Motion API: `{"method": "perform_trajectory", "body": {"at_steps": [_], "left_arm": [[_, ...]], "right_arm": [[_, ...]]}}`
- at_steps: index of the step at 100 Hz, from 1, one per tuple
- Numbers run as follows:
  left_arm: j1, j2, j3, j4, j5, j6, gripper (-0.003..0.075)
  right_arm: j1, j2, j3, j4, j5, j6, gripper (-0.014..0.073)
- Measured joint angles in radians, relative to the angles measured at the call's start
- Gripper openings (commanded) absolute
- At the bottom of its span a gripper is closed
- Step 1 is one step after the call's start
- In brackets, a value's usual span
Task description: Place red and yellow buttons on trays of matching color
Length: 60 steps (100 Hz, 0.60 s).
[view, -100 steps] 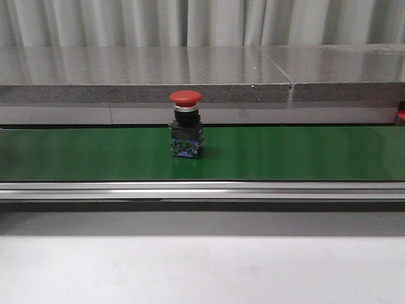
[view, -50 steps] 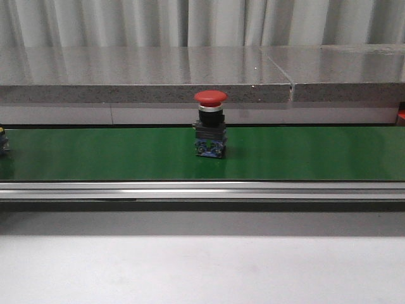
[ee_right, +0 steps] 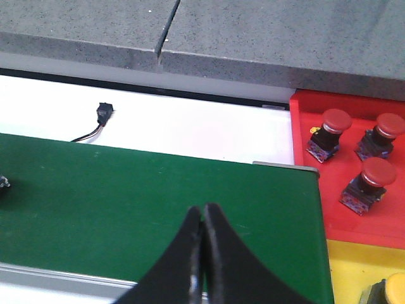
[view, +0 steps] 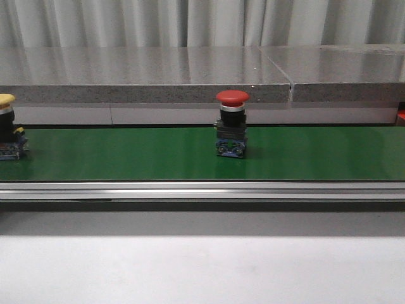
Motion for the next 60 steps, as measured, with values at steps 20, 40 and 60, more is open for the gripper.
{"method": "perform_trajectory", "body": {"at_steps": [20,40,60], "left_arm": [[-0.003,-0.205,0.12,0.011,-0.004,0.0,0.054],[-0.003,-0.382,0.212,0.011,-0.006,0.0,0.0341],[-0.003,-0.497,0.263,0.011,0.0,0.001,0.0078]], "right_arm": [[0.0,0.0,0.0,0.0,0.0,0.0,-0.0067],[0.0,0.0,0.0,0.0,0.0,0.0,-0.0067],[0.0,0.0,0.0,0.0,0.0,0.0,-0.0067]]}}
